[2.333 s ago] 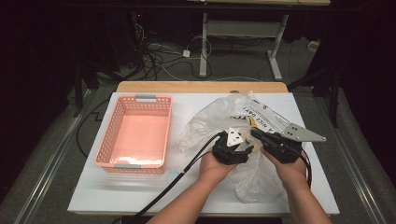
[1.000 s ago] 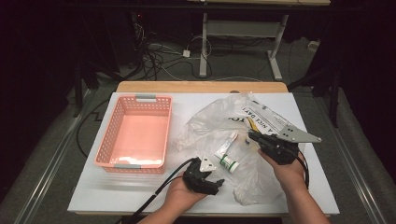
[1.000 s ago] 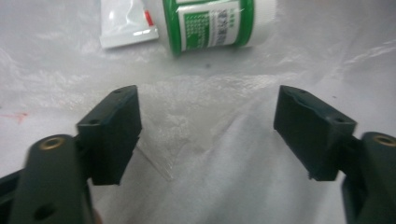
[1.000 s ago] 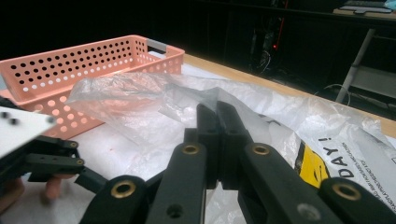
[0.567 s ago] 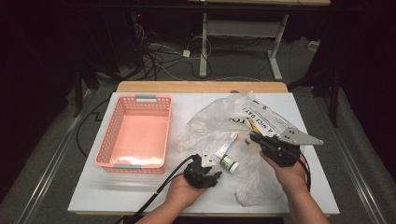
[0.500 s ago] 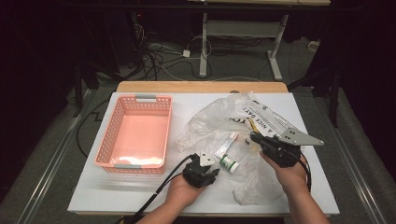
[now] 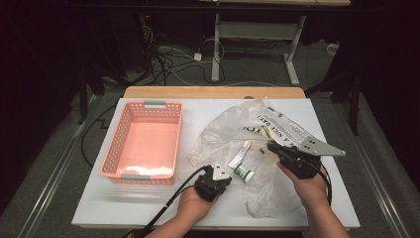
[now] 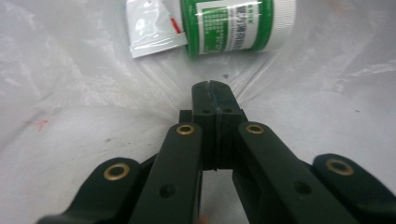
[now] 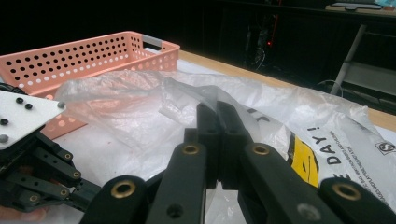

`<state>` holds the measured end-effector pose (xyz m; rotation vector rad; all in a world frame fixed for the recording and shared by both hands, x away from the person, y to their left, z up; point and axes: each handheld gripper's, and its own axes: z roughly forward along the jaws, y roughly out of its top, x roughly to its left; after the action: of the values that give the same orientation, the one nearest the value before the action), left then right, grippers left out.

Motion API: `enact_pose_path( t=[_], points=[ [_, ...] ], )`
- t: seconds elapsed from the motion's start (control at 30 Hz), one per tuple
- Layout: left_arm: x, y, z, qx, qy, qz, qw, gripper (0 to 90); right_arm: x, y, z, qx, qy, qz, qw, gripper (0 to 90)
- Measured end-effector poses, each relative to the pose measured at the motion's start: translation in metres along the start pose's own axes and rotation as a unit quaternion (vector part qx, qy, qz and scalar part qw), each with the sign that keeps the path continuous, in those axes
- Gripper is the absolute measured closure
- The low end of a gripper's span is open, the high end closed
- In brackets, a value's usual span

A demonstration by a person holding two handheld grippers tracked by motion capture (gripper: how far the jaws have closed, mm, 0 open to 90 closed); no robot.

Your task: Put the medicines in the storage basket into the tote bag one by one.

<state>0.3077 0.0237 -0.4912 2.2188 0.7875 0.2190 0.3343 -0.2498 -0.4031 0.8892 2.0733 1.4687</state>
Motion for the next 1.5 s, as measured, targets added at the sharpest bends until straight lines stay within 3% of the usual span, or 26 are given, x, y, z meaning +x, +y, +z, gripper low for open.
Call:
enact_pose_path(
  t=[0.1,0.3,0.5,0.8,0.87,1.0,1.07,1.13,1.2,1.23,1.27,1.33,1.5],
  points=[
    [-0.001,-0.001,-0.005,-0.023,-0.002,0.01,0.9997,88.4,-0.001,0.0,0.0,-0.001,0.001,0.0,1.0,90.0],
    [-0.003,0.006,-0.017,-0.068,-0.005,0.009,0.9976,88.5,-0.003,0.0,-0.003,-0.004,-0.004,0.004,1.0,90.0],
    [-0.002,0.011,-0.029,-0.106,0.005,0.007,0.9943,88.4,-0.003,0.002,-0.004,-0.012,-0.008,0.007,0.9999,90.0],
    [0.012,0.014,-0.047,-0.154,0.029,-0.002,0.9877,88.5,-0.003,0.003,-0.001,-0.019,-0.014,0.008,0.9997,90.0],
    [0.014,0.013,-0.046,-0.144,0.023,-0.002,0.9892,88.4,-0.002,0.003,-0.001,-0.019,-0.014,0.007,0.9997,90.0],
    [0.015,0.006,-0.034,-0.102,0.014,-0.002,0.9947,85.4,0.0,0.001,-0.001,-0.012,-0.011,0.005,0.9999,90.0],
    [0.013,0.003,-0.028,-0.072,0.015,0.006,0.9973,64.2,0.0,0.0,-0.003,-0.011,-0.01,0.002,0.9999,90.0],
    [0.013,-0.001,-0.018,-0.026,0.028,-0.001,0.9993,40.8,0.0,-0.001,-0.004,-0.011,-0.01,0.003,0.9999,90.0],
    [0.016,-0.006,-0.007,0.016,0.044,-0.003,0.9989,29.2,0.0,-0.001,-0.005,-0.011,-0.01,0.005,0.9999,90.0],
    [0.021,-0.006,-0.006,0.024,0.03,-0.024,0.999,25.6,0.0,-0.001,-0.006,-0.01,-0.008,0.003,0.9999,90.0],
    [0.023,-0.007,-0.007,0.021,0.027,-0.033,0.9989,29.8,0.0,-0.001,-0.006,-0.01,-0.008,0.003,0.9999,90.0],
    [0.021,-0.008,-0.007,0.016,0.031,-0.033,0.9988,44.8,0.001,-0.001,-0.006,-0.009,-0.008,0.002,0.9999,90.0],
    [0.018,-0.009,-0.007,0.015,0.011,-0.008,0.9998,82.4,0.003,-0.002,-0.007,-0.005,-0.008,0.002,0.9999,90.0]
  ],
)
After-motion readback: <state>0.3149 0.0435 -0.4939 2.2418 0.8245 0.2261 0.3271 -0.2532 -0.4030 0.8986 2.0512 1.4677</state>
